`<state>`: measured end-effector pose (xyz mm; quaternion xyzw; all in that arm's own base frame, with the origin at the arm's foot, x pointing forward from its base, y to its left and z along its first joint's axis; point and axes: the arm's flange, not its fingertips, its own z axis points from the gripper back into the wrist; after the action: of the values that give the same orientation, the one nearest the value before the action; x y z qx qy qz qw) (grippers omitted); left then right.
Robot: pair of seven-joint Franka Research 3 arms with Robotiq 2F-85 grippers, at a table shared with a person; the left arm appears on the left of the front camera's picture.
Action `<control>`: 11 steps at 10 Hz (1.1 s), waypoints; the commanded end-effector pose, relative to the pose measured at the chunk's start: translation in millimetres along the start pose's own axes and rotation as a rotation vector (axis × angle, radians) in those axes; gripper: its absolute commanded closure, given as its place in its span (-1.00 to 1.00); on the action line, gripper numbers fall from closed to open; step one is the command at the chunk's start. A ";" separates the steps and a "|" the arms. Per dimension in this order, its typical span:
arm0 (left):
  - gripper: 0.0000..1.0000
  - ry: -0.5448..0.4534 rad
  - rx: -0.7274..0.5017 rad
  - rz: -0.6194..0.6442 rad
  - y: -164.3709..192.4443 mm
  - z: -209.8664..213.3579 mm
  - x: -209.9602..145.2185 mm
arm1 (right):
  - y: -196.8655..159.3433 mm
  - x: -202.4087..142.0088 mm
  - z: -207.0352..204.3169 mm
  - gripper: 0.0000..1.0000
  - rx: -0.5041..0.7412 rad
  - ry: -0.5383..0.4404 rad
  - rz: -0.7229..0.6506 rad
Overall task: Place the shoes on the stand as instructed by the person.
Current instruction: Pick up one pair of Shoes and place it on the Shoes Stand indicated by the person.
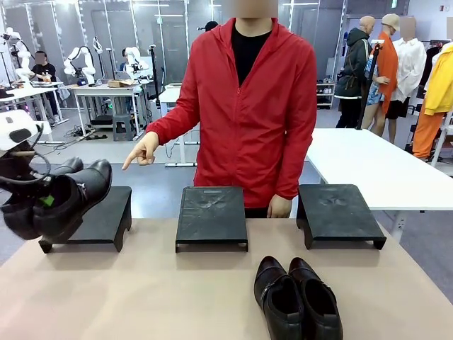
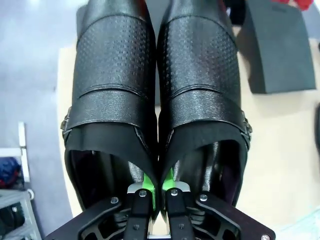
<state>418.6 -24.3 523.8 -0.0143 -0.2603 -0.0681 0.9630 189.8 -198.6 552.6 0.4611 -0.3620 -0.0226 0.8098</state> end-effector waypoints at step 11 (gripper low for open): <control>0.86 -0.151 0.063 -0.031 41.2 -130.2 81.1 | 0.0 0.0 0.7 -1.00 0.011 -0.005 0.019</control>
<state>546.9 -5.3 442.8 0.0083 -0.3019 -0.0612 0.9513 189.5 -198.7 552.6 0.4609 -0.3622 -0.0229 0.8098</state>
